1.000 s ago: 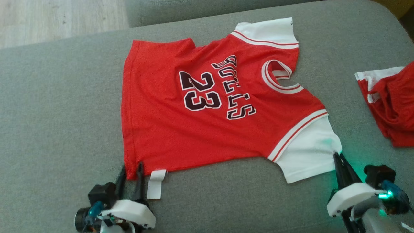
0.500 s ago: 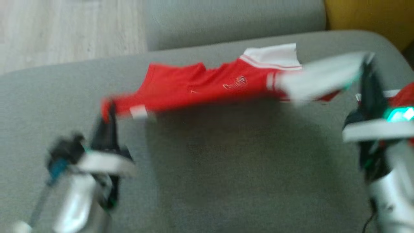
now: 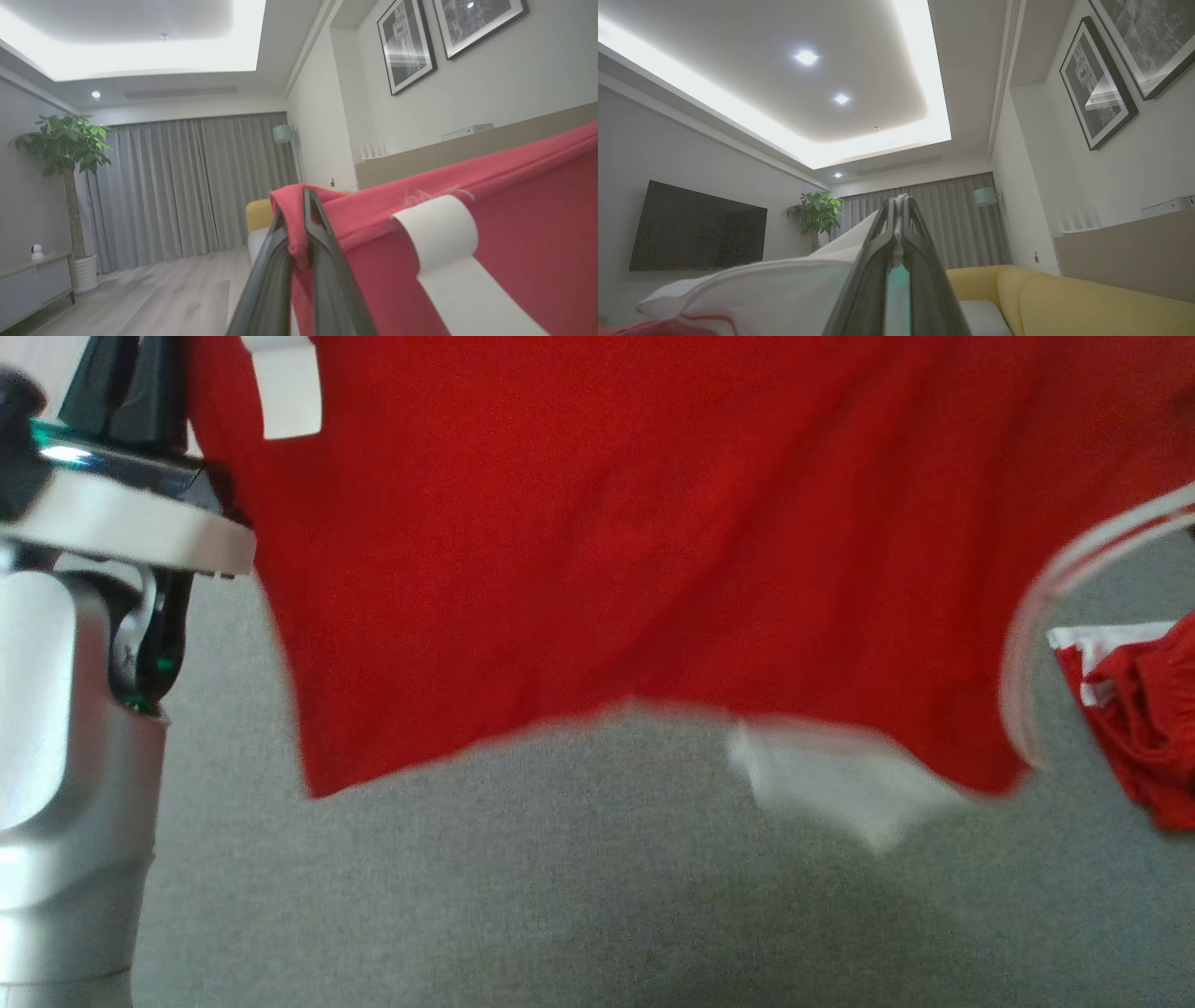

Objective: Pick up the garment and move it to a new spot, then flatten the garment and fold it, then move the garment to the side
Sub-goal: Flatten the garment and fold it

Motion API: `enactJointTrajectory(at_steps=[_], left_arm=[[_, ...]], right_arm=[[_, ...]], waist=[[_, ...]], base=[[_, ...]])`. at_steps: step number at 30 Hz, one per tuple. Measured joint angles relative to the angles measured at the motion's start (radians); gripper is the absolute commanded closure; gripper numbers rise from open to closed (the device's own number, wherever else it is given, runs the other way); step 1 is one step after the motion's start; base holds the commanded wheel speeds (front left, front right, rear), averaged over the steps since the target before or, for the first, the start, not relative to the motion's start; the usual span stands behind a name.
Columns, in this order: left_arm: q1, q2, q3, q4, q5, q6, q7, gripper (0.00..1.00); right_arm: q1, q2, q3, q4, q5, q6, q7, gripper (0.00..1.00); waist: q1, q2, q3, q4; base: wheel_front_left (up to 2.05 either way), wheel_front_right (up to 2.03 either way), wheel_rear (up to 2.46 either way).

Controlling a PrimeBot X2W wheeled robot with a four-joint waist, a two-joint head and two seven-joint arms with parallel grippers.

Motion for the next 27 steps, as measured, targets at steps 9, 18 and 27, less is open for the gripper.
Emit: enactJointTrajectory(at_steps=[9,18,27], left_arm=[[-0.14,-0.04,-0.026,0.184,0.04,0.067,-0.007,1.0],[-0.41,-0.089,0.004,0.341,0.092,0.135,-0.253,1.0],[-0.083,-0.173,0.033,0.456,0.057,0.135,-0.273,1.0]], right_arm=[[-0.268,0.011,0.072,0.299,-0.091,0.0,-0.024,1.0],[-0.549,0.047,0.013,0.466,-0.132,0.0,-0.123,1.0],[-0.159,0.051,0.023,0.471,-0.023,0.0,-0.123,1.0]], waist=[[0.0003,0.0,0.155,0.012],[0.0004,-0.0001,0.278,0.022],[0.0001,0.0,0.272,-0.005]], base=[[0.0,0.0,0.0],[0.0,0.0,0.0],[0.0,0.0,0.0]])
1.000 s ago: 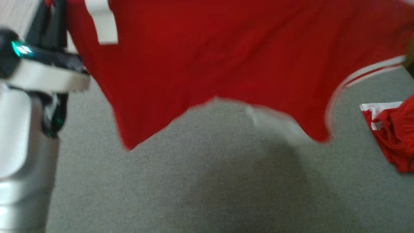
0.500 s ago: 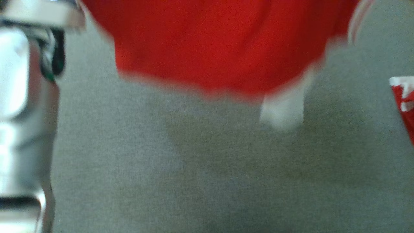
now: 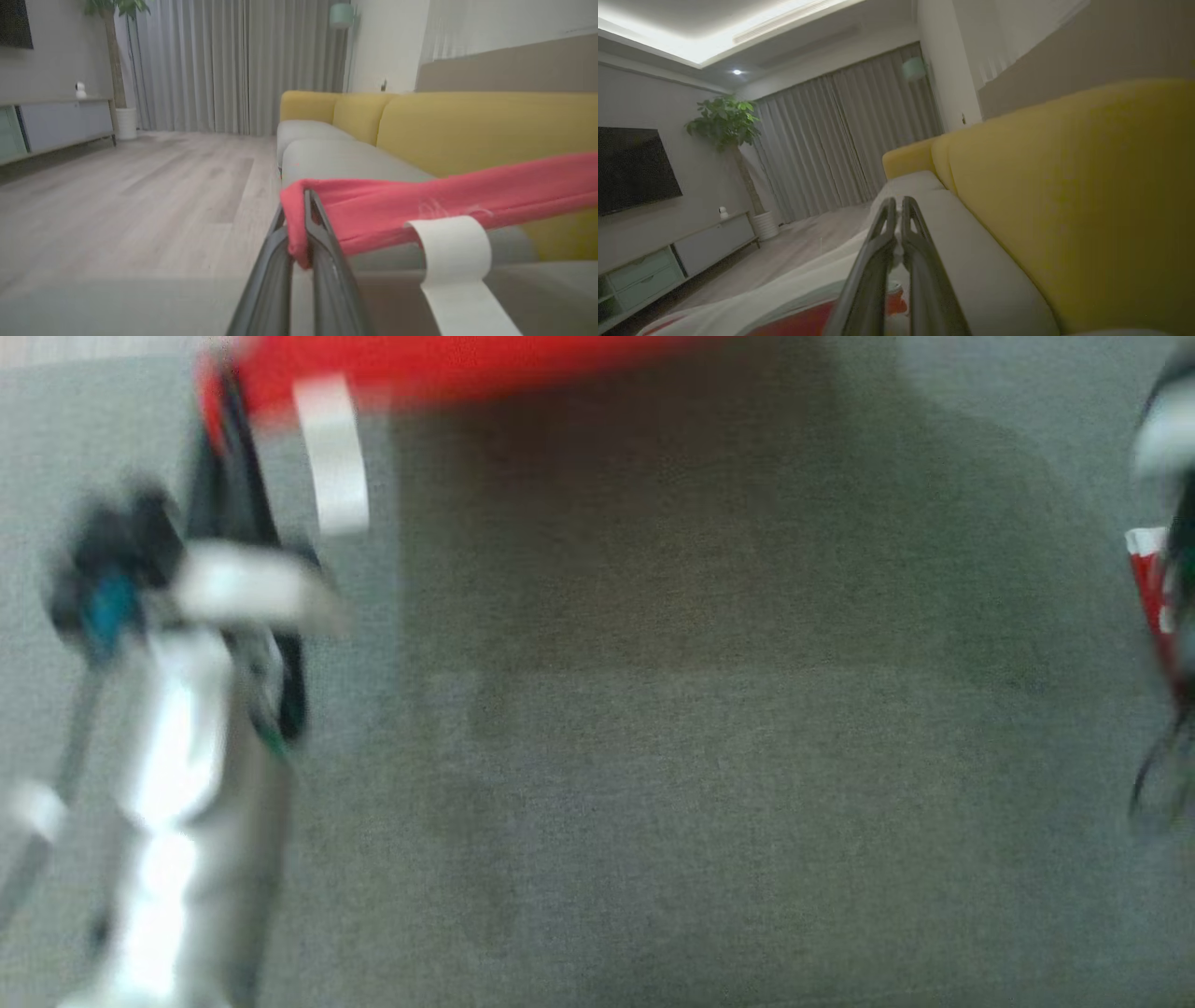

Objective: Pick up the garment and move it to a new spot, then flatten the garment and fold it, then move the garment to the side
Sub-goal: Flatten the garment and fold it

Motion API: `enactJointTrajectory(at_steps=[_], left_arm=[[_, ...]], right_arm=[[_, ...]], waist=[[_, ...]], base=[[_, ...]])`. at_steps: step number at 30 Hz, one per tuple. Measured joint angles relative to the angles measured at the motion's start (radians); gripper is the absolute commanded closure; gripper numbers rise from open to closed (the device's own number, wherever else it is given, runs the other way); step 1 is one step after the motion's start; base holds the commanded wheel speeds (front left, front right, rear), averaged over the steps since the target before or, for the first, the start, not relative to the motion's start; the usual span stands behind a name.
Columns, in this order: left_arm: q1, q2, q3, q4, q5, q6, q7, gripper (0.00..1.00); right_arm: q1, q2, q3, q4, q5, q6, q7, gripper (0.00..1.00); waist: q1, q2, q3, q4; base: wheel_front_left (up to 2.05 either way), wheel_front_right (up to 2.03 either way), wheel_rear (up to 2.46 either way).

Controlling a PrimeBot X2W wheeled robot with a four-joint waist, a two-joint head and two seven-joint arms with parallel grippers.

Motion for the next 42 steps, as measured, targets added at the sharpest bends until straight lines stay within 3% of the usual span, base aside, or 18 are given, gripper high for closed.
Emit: enactJointTrajectory(at_steps=[7,14,25,28,33,42], left_arm=[[0.333,-0.086,0.102,0.014,-0.021,-0.003,0.001,1.0],[0.598,-0.125,0.206,-0.006,-0.021,-0.012,0.001,1.0],[0.831,-0.124,0.16,-0.091,-0.108,-0.028,0.002,1.0],[0.857,-0.122,0.126,-0.144,-0.093,-0.027,0.001,1.0],[0.798,-0.12,0.103,-0.155,-0.157,-0.007,0.002,1.0],[0.538,-0.118,0.026,-0.024,-0.132,0.044,0.001,1.0]], right_arm=[[0.451,0.023,0.052,-0.048,0.155,0.0,0.003,1.0],[0.711,0.043,0.115,-0.148,0.223,0.0,0.005,1.0],[0.995,0.041,0.147,-0.188,0.289,0.0,0.005,1.0],[1.0,0.054,0.091,-0.242,0.317,0.0,0.005,1.0],[0.919,0.058,0.118,-0.261,0.324,0.0,0.005,1.0],[0.603,0.068,0.135,-0.114,0.341,0.0,0.062,1.0]], waist=[[-0.0001,0.0,-0.016,-0.033],[-0.0002,0.0,-0.077,-0.069],[-0.0003,0.0001,-0.196,-0.077],[-0.0003,0.0,-0.207,-0.071],[0.0,0.0,-0.179,-0.061],[0.0002,0.0,-0.089,-0.041]], base=[[0.0,0.0,0.0],[0.0,0.0,0.0],[0.0,0.0,0.0],[0.0,0.0,0.0],[0.0,0.0,0.0],[0.0,0.0,0.0]])
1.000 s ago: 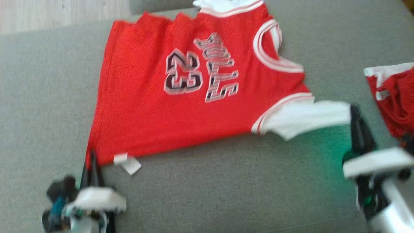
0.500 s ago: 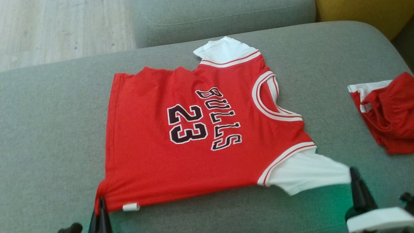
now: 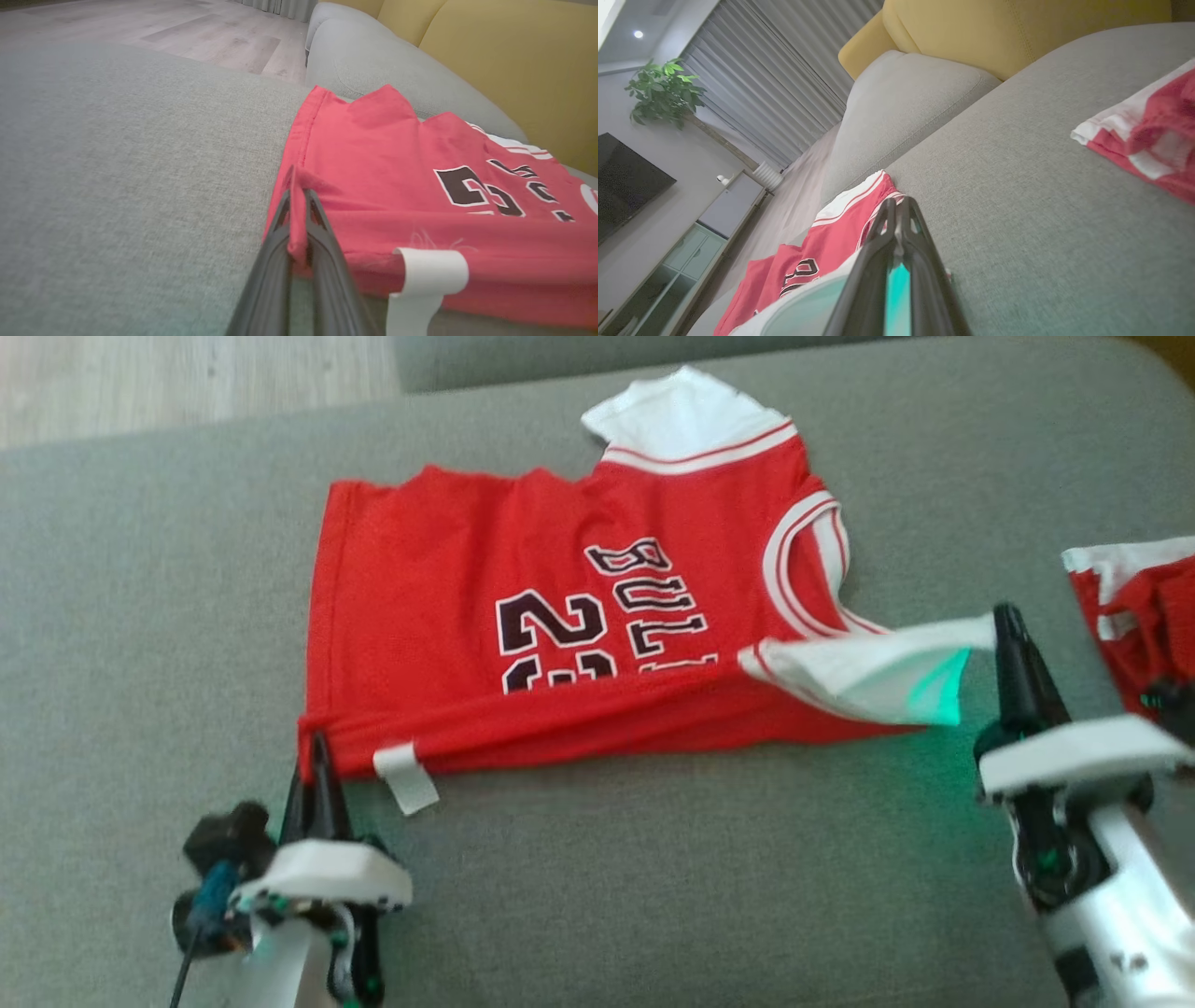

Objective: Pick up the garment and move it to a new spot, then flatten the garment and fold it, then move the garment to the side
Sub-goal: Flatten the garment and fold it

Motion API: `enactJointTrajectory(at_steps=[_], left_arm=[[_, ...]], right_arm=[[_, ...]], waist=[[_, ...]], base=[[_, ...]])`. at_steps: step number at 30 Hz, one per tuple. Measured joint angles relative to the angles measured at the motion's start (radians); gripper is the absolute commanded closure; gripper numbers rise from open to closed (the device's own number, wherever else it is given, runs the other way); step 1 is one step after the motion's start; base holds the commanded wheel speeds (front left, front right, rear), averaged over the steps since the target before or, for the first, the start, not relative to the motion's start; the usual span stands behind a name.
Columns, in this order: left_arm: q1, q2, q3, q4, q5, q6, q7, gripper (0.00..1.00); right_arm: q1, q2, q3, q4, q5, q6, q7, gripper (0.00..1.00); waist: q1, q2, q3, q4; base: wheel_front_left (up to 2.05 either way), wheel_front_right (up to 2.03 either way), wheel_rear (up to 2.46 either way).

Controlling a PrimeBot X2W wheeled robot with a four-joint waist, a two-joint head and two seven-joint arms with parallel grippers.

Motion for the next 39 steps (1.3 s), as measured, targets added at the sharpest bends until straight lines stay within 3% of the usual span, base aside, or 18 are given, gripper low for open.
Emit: enactJointTrajectory(at_steps=[3,4,5,6,10,16,17,23,30,39], left_arm=[[-0.058,0.0,-0.018,0.064,0.0,0.016,0.0,1.0],[-0.077,-0.001,-0.019,0.078,0.004,0.023,0.0,0.89],[-0.095,-0.001,-0.018,0.087,0.011,0.033,0.0,0.55],[-0.112,-0.001,-0.014,0.087,0.015,0.041,0.0,0.01],[-0.149,-0.002,0.024,0.024,0.065,0.069,0.0,0.0],[-0.068,-0.001,0.058,-0.132,0.185,0.083,0.0,0.0],[-0.068,-0.001,0.058,-0.132,0.185,0.083,0.0,0.0],[0.12,0.0,0.042,-0.168,0.269,0.083,0.0,0.0],[0.242,0.003,0.034,-0.193,0.311,0.075,0.0,0.0],[0.329,0.008,0.037,-0.196,0.311,0.058,0.0,0.0]], right_arm=[[-0.072,0.008,0.015,0.069,-0.019,0.0,0.005,1.0],[-0.095,0.015,0.018,0.09,-0.023,0.0,0.005,0.86],[-0.121,0.022,0.019,0.115,-0.031,0.0,0.002,0.25],[-0.144,0.029,0.019,0.137,-0.037,0.0,-0.005,0.0],[-0.213,0.035,0.011,0.184,-0.112,0.0,-0.049,0.0],[-0.179,0.038,-0.151,0.06,-0.462,0.0,-0.058,0.0],[-0.179,0.038,-0.151,0.06,-0.462,0.0,-0.058,0.0],[0.062,0.136,-0.204,-0.02,-0.709,0.0,-0.059,0.0],[0.186,0.16,-0.2,-0.029,-0.802,0.0,-0.059,0.0],[0.28,0.196,-0.233,-0.002,-0.81,0.0,-0.059,0.0]], waist=[[0.0,0.0,0.031,0.007],[0.0,0.0,0.04,0.009],[0.0001,0.0,0.049,0.011],[0.0001,0.0,0.057,0.012],[0.0001,0.0,0.071,0.021],[-0.0001,0.0,0.047,0.026],[-0.0001,0.0,0.047,0.026],[-0.0004,0.0,-0.016,0.032],[-0.0005,0.0,-0.103,0.033],[-0.0004,0.0,-0.174,0.037]], base=[[0.0,0.0,0.0],[0.0,0.0,0.0],[0.0,0.0,0.0],[0.0,0.0,0.0],[0.0,0.0,0.0],[0.0,0.0,0.0],[0.0,0.0,0.0],[0.0,0.0,0.0],[0.0,0.0,0.0],[0.0,0.0,0.0]])
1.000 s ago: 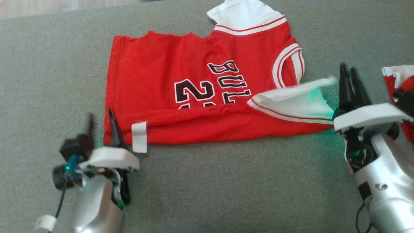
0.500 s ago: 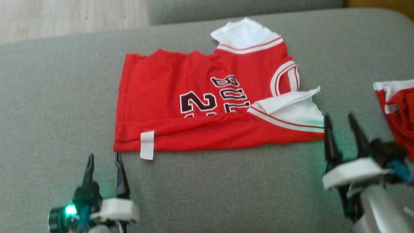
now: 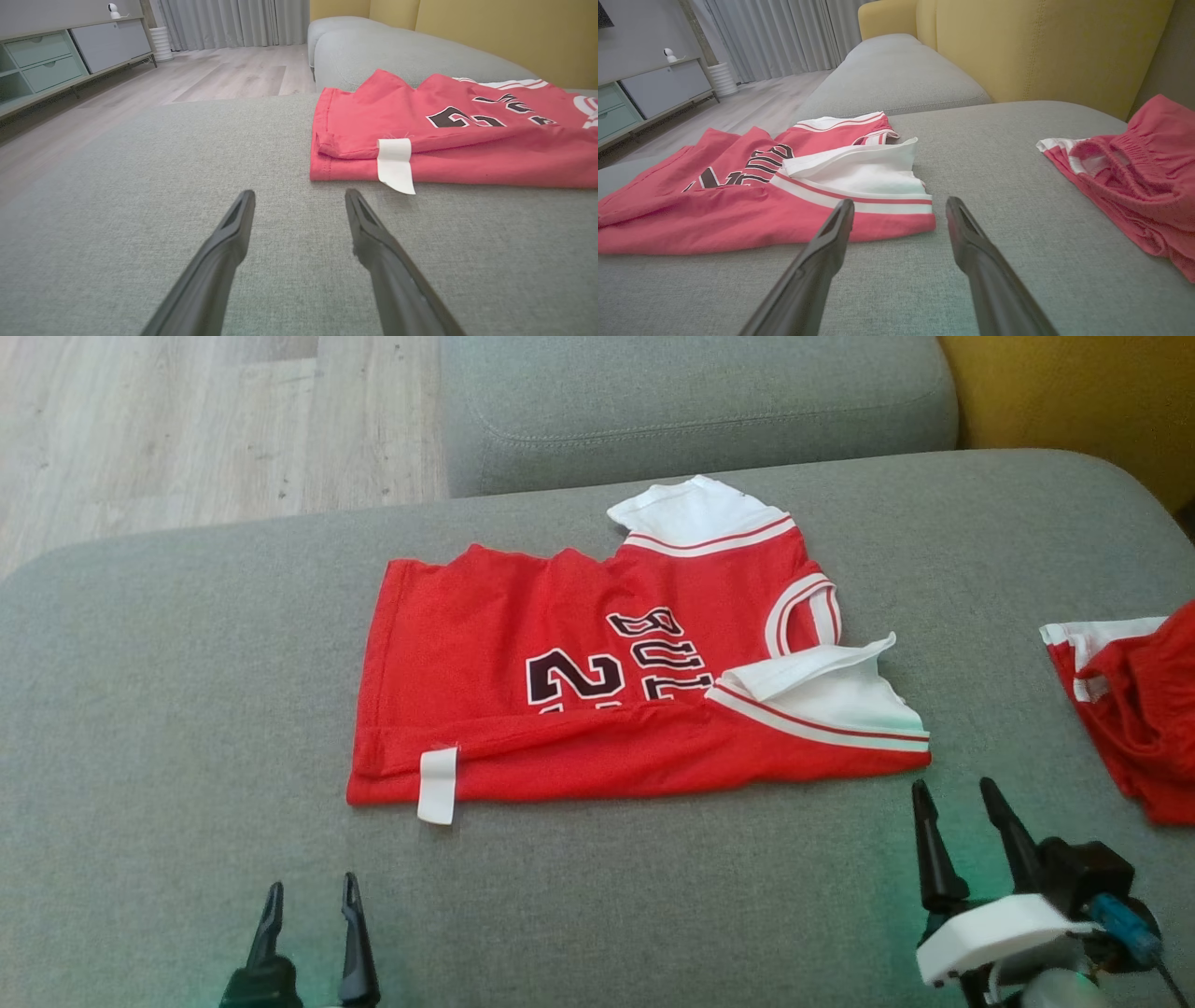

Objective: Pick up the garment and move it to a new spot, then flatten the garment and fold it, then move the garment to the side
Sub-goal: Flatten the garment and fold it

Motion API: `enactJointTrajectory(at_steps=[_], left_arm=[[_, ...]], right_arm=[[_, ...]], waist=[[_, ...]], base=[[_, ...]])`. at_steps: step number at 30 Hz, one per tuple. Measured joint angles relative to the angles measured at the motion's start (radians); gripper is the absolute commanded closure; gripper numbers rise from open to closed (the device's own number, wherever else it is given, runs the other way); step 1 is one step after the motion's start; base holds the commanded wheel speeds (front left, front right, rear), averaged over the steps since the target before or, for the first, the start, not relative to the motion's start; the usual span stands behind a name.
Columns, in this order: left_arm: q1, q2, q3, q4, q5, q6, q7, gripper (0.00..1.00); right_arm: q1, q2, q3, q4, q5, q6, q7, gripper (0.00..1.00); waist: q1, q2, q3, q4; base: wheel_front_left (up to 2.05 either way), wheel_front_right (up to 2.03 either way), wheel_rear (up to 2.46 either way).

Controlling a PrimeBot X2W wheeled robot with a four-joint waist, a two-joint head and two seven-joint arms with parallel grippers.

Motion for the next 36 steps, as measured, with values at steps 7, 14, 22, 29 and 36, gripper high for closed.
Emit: enactJointTrajectory(at_steps=[7,14,22,29,36], left_arm=[[-0.012,0.002,-0.018,0.01,-0.037,-0.018,0.0,0.0],[-0.167,0.001,-0.021,0.075,-0.082,-0.044,0.0,0.0],[-0.305,0.0,-0.018,0.206,-0.102,-0.062,0.0,0.0],[-0.34,0.0,-0.016,0.227,-0.13,-0.062,-0.001,0.0],[-0.369,0.003,-0.034,0.283,-0.19,-0.121,-0.011,0.76]], right_arm=[[-0.008,0.009,0.022,0.003,0.003,0.0,0.0,0.0],[-0.083,0.008,0.033,0.007,0.034,0.0,0.0,0.0],[-0.15,0.007,0.046,0.001,0.045,0.0,0.0,0.0],[-0.169,0.0,0.034,-0.002,0.052,0.0,0.0,0.0],[-0.214,0.002,0.003,0.116,0.025,0.0,0.0,0.0]], waist=[[0.0001,0.0,0.016,-0.004],[0.0004,0.0,0.1,-0.006],[0.0004,0.0,0.208,-0.015],[0.0003,0.0,0.25,-0.029],[0.0001,0.0,0.256,-0.035]], base=[[0.0,0.0,0.0],[0.0,0.0,0.0],[0.0,0.0,0.0],[0.0,0.0,0.0],[0.0,0.0,0.0]])
